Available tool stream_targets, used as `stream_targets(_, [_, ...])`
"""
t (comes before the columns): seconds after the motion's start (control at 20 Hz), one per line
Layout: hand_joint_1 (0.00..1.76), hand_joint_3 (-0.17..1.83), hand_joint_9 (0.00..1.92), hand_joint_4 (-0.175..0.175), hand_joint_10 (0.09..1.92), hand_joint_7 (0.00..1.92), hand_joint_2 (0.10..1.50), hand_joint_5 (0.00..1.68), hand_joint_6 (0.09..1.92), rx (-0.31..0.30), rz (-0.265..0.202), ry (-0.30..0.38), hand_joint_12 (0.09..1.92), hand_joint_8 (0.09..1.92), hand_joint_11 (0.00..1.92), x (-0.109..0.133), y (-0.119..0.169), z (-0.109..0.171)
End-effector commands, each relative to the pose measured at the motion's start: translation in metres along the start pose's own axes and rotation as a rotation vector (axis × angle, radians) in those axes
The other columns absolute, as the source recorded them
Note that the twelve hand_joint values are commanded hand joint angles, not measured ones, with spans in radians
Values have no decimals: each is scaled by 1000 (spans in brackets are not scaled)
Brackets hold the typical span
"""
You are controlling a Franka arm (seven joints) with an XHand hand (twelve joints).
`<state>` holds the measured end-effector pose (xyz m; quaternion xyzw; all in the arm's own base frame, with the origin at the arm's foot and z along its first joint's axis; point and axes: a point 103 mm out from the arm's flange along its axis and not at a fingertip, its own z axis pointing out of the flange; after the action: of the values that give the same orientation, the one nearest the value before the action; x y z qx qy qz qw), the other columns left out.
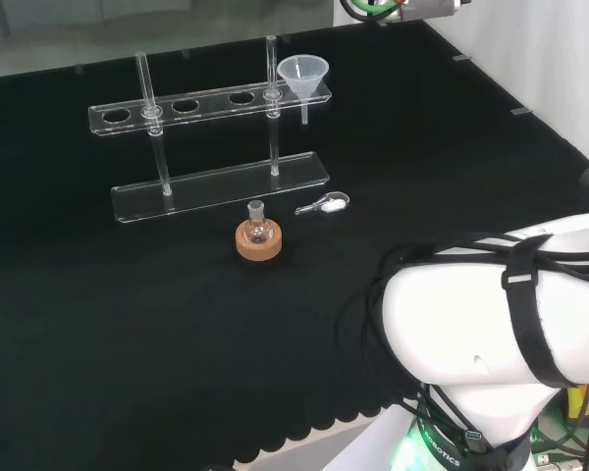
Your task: Pick up the funnel from the transparent funnel stand.
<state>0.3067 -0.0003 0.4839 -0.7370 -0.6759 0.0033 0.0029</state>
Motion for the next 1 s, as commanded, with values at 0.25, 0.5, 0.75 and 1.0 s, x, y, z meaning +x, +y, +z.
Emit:
stream_targets(0.25, [0, 434, 230, 0, 648, 37, 1211, 190, 87, -3, 0, -9, 1316, 561, 263, 1, 4, -1])
stream_targets(0.5, [0, 421, 230, 0, 648, 37, 1217, 197, 87, 2, 13, -13, 1319, 560, 263, 0, 10, 1])
stream_targets(0.75, [0, 417, 231, 0, 647, 37, 1218, 199, 87, 10, 41, -7, 1318, 559, 263, -6, 22, 8])
stream_targets(1.0, [0, 413, 231, -1, 647, 38, 1219, 204, 87, 22, 67, 1, 1317, 559, 261, -22, 37, 22])
